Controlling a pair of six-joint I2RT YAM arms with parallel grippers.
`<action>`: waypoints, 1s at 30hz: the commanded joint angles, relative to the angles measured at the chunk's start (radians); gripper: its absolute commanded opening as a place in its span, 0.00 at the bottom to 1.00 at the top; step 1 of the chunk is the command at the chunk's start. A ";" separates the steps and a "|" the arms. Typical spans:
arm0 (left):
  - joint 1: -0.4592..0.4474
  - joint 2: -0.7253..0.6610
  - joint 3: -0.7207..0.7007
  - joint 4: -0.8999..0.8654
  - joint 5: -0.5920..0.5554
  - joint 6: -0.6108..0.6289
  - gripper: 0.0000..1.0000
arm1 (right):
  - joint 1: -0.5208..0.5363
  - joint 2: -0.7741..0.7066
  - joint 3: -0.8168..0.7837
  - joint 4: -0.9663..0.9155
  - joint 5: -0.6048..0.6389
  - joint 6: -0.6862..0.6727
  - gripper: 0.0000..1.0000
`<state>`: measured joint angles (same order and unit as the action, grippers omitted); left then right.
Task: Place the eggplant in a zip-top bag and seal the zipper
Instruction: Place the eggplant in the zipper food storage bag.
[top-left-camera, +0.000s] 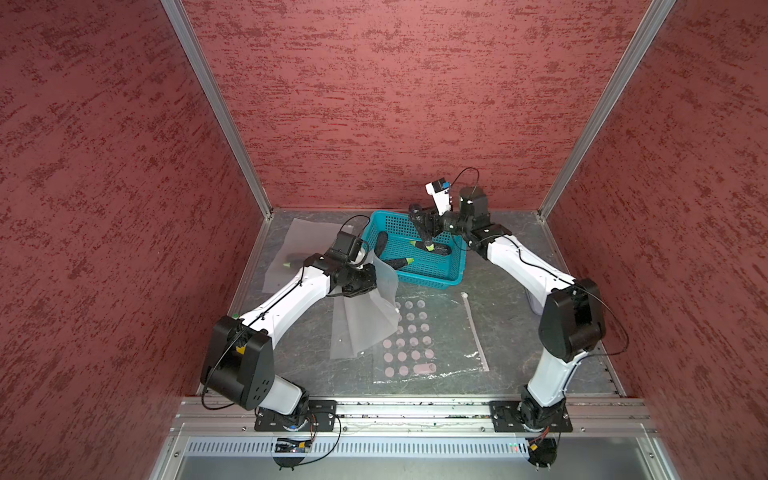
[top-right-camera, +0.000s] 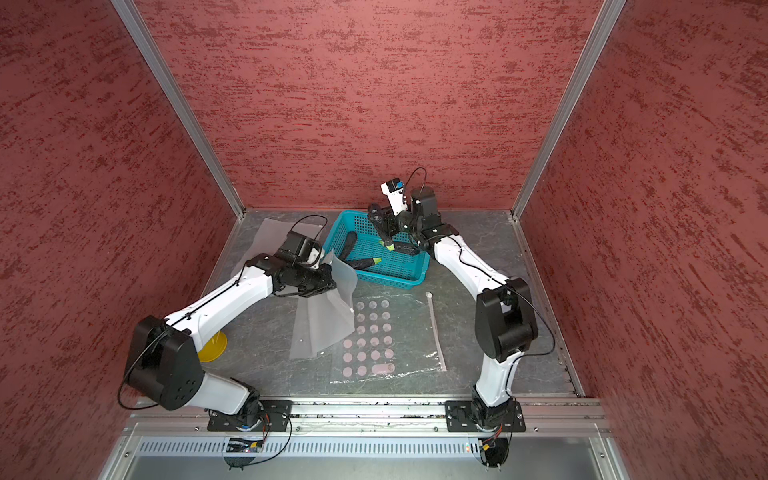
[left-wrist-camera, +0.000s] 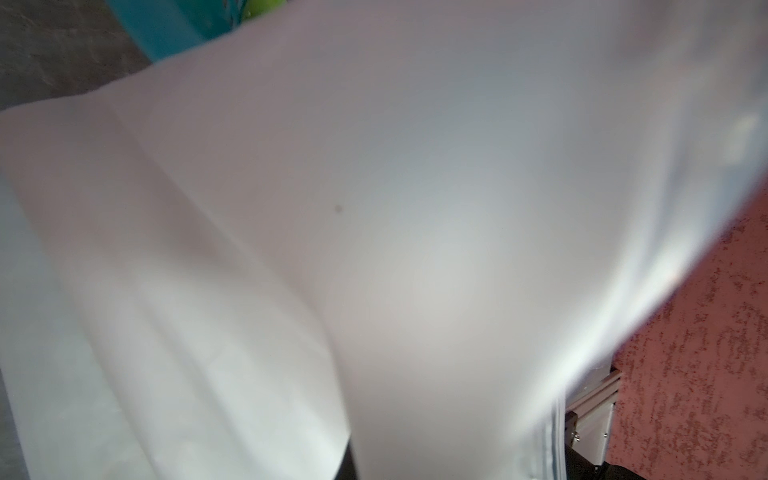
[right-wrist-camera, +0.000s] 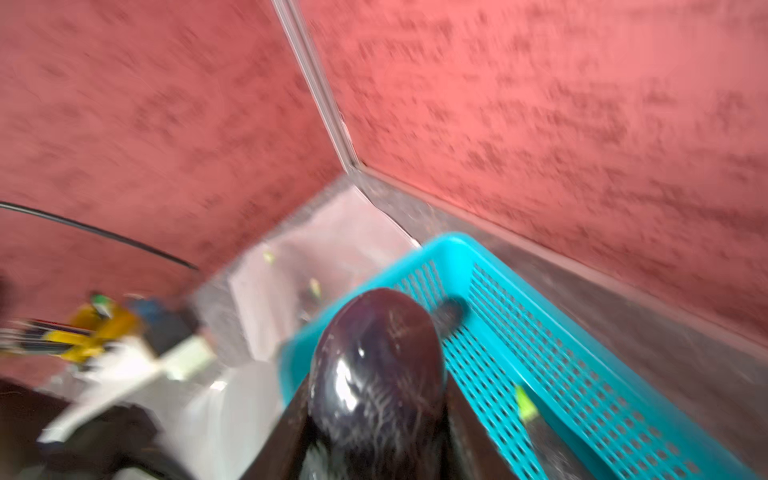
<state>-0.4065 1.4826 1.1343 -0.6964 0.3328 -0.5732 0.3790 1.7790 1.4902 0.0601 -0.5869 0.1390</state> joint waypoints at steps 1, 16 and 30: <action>0.006 -0.018 0.046 0.005 0.046 -0.060 0.00 | 0.007 -0.051 -0.064 0.346 -0.120 0.207 0.33; 0.014 -0.074 0.030 0.105 0.014 -0.249 0.00 | 0.133 -0.073 -0.251 0.864 -0.147 0.551 0.34; 0.024 -0.096 -0.012 0.214 0.097 -0.321 0.00 | 0.201 -0.033 -0.396 1.022 -0.097 0.487 0.36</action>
<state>-0.3912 1.4227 1.1400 -0.5274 0.3923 -0.8753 0.5716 1.7321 1.1156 1.0058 -0.7109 0.6662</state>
